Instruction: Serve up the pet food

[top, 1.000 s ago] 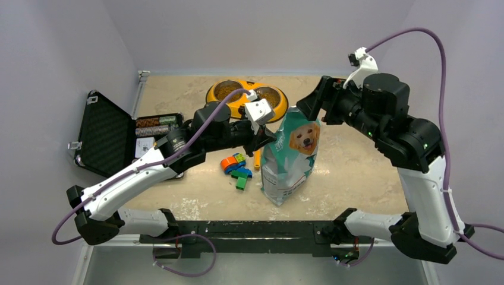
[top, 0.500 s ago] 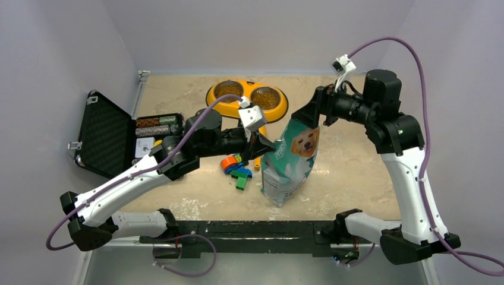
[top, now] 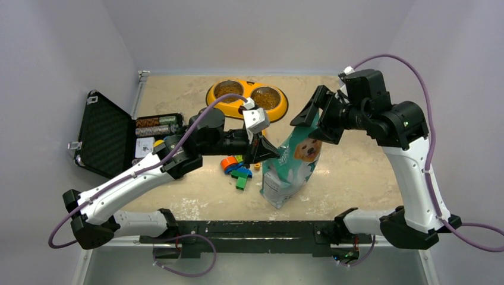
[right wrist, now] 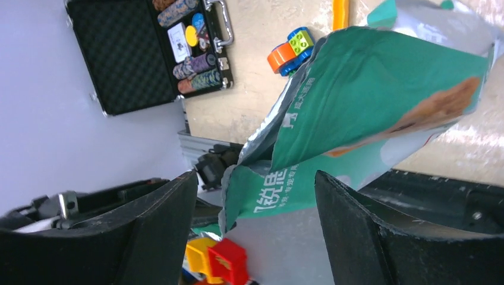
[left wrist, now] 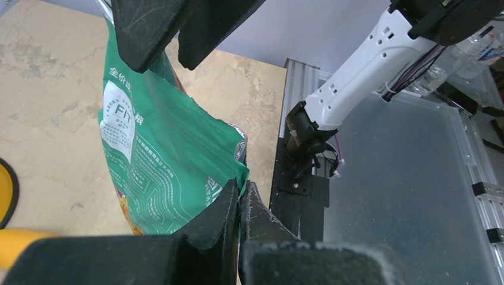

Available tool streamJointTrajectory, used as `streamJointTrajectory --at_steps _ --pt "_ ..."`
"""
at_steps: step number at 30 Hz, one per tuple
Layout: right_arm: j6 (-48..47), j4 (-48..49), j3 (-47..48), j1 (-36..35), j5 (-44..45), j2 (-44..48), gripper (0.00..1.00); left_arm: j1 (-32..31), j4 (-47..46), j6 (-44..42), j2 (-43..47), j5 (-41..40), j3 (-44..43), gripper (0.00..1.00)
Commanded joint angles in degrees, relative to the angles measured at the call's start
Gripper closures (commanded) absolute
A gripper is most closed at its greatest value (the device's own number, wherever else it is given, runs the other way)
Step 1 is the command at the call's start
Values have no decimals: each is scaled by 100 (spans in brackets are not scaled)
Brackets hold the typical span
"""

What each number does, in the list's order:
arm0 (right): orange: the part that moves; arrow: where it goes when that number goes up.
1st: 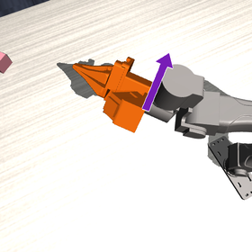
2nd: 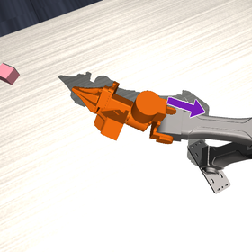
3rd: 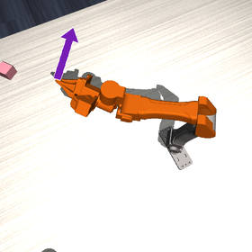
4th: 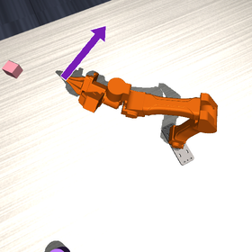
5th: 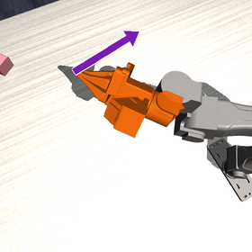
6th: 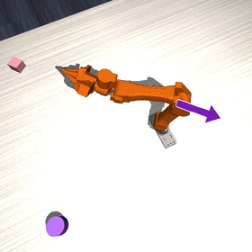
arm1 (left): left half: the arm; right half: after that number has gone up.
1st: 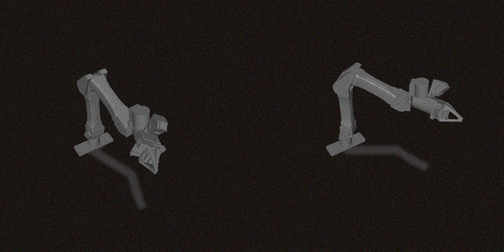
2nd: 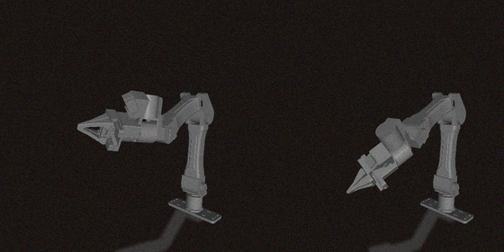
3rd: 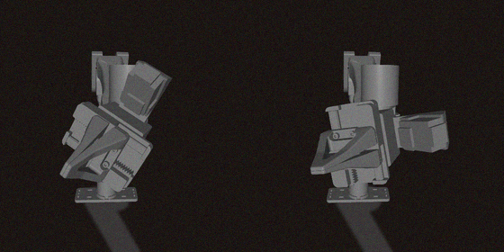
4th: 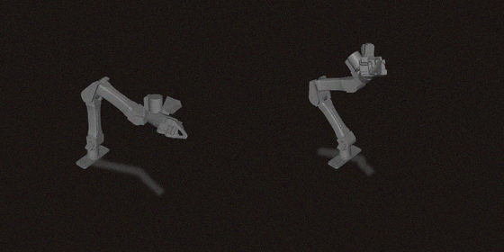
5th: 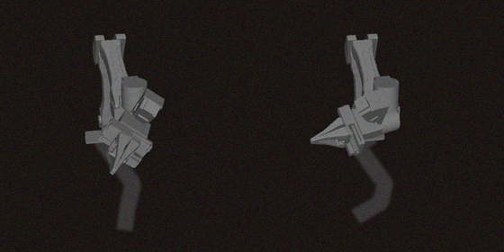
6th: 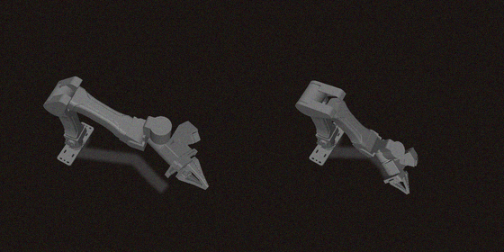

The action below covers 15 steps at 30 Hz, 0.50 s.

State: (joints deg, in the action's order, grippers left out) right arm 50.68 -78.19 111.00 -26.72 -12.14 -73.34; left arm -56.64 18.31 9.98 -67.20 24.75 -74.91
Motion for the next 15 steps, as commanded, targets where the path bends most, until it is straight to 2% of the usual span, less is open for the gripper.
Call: streamJointTrajectory --at_steps 1,7,9,11,14,15 --pt "1278 -280 -58 -174 698 256 24 -31 -1082 312 206 1107 -437 100" --pt "1860 -400 -384 -258 800 277 32 -40 -1117 382 207 1640 -478 100" --pt "2072 -472 -422 -312 928 306 39 -40 -1110 371 186 1739 -495 100" --pt "2257 -565 -399 -316 1109 381 54 -40 -1018 277 193 1763 -507 100" --pt "2540 -689 -369 -242 1201 544 82 -40 -725 -32 295 1647 -440 100" --pt "2596 -721 -389 -170 1258 609 100 -40 -644 -138 392 1556 -380 100"
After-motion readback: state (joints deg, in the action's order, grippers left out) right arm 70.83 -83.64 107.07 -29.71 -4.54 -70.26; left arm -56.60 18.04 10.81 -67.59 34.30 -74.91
